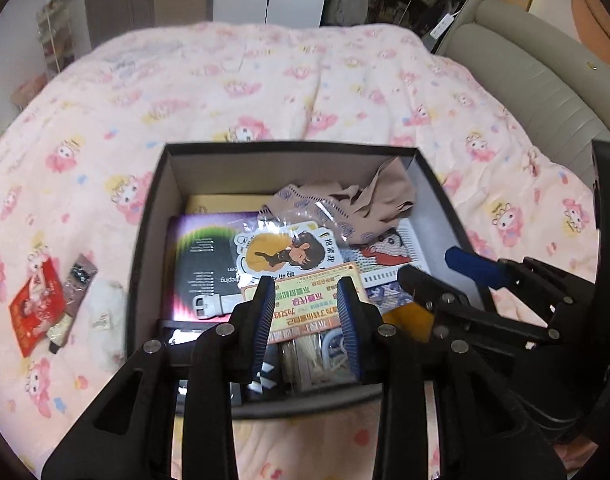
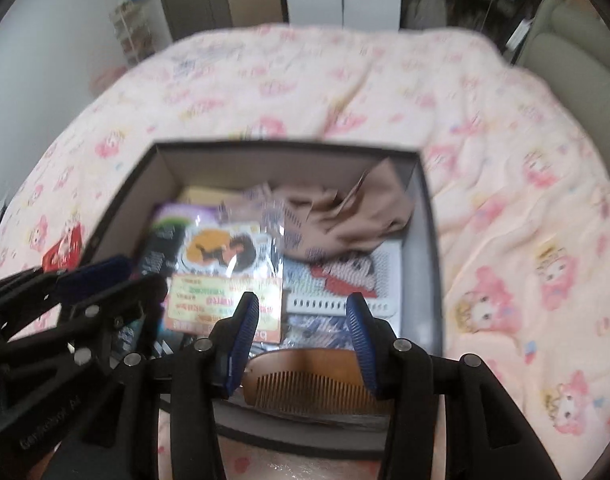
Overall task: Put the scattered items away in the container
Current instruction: 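Lower the card into the box, open the right gripper and withdraw, then move the right gripper to the red 'LUCKY YOU' packet on the bed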
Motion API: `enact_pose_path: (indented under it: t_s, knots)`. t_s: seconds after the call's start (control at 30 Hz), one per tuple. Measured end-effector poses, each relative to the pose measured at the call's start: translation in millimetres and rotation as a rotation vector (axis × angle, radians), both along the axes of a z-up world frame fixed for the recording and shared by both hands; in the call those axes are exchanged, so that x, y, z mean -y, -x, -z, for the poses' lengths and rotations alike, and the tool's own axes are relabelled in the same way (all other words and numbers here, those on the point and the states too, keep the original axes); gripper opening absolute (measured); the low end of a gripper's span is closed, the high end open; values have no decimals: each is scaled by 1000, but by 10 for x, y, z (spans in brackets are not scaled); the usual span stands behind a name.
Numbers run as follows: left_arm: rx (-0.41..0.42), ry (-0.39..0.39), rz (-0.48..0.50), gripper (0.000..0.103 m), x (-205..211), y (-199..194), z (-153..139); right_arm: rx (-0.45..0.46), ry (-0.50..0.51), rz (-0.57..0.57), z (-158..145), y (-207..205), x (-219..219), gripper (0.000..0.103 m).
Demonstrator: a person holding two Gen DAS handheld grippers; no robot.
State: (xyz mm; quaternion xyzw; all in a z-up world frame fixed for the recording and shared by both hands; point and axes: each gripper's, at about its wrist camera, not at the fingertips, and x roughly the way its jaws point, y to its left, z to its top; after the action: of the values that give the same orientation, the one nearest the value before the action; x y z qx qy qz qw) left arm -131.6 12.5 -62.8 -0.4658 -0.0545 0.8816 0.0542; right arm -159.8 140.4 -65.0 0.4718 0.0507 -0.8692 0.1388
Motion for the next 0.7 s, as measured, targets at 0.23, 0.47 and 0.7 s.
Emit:
enact_pose_path:
  t_s: [0.23,0.47,0.7]
  knots:
    - [-41,-13,43,32,135,-505,-258,-93,2,27,-276,-412,87,42]
    - [-56,39,102,31,284,-1009,-471,-93,60,27,-387,-958,260,41]
    - [-42,12,33,31,902,-1426,-438,-84,67,-78,-423,-1289,820,41]
